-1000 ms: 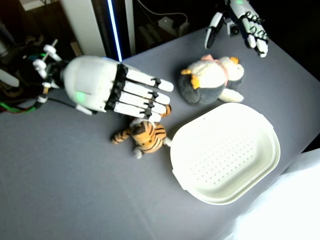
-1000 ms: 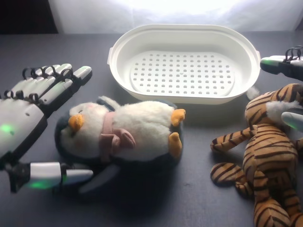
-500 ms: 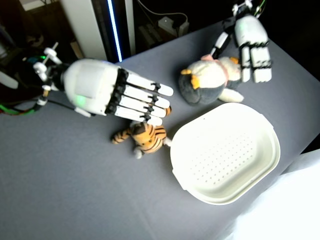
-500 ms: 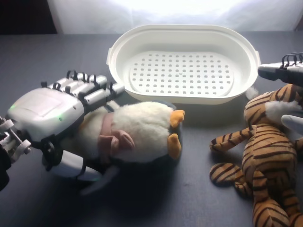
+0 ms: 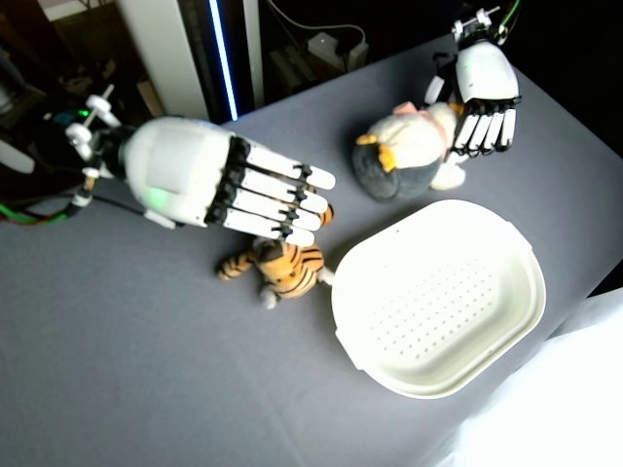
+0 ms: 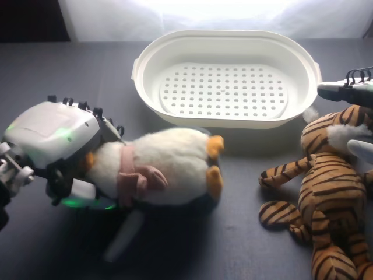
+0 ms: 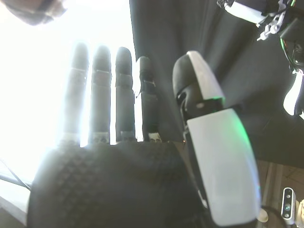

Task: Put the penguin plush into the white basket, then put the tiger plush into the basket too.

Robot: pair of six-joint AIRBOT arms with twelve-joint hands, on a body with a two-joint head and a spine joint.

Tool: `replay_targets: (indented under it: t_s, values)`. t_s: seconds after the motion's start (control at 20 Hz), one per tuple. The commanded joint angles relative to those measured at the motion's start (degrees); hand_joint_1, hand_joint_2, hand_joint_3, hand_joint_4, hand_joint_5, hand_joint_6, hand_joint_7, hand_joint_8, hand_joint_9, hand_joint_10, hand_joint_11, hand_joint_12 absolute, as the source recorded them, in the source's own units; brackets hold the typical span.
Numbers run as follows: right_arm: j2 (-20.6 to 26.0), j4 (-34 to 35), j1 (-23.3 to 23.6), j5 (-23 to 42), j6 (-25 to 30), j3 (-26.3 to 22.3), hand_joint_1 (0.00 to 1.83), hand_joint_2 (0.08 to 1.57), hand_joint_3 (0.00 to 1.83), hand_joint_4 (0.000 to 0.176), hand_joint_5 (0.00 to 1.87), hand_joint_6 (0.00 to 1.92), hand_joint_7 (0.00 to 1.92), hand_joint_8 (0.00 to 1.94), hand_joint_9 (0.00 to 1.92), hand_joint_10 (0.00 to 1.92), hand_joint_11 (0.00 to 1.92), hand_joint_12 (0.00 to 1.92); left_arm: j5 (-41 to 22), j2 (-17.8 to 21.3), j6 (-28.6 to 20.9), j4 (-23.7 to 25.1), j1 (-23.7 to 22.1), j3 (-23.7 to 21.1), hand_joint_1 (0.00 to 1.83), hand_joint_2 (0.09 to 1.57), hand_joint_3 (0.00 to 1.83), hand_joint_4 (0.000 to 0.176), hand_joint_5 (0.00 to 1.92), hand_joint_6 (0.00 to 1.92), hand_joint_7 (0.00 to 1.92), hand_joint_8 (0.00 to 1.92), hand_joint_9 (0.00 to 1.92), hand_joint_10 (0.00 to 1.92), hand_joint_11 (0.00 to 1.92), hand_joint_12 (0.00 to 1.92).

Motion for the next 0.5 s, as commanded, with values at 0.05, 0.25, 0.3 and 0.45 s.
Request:
replay_targets:
  t_s: [0.05,0.25,0.3,0.45]
  values:
    - [0.01,0.69,0.4,7.0,0.48,0.24,0.82,1.32,0.0,0.019,0.46,0.0,0.55,0.0,0.53,0.0,0.47,0.01,-15.78,1.16,-3.69,1.75,-0.93,-0.07,1.28,1.07,0.0,0.0,1.32,0.08,1.01,1.2,0.93,1.31,0.67,1.74]
    - [-0.05,0.69,0.43,7.0,0.51,0.46,0.81,1.33,0.0,0.023,0.46,0.0,0.56,0.01,0.54,0.01,0.48,0.01,-18.81,-0.42,-2.97,-0.92,-5.3,2.59,1.27,1.06,0.0,0.0,1.33,0.08,0.98,1.23,0.85,1.41,0.64,1.79]
    - [-0.05,0.68,0.43,7.0,0.52,0.5,0.81,1.33,0.0,0.02,0.47,0.0,0.56,0.01,0.54,0.0,0.48,0.01,-16.22,-1.92,-1.81,-2.2,-8.21,4.95,1.29,1.04,0.0,0.0,1.33,0.1,1.09,1.03,0.92,1.1,0.68,1.58]
    - [-0.05,0.67,0.41,6.96,0.52,0.58,0.8,1.33,0.0,0.015,0.47,0.0,0.58,0.01,0.56,0.01,0.5,0.02,-6.93,-6.32,1.43,-4.79,-15.56,11.14,1.29,1.02,0.0,0.0,1.33,0.16,1.2,0.8,1.07,0.53,0.64,1.24]
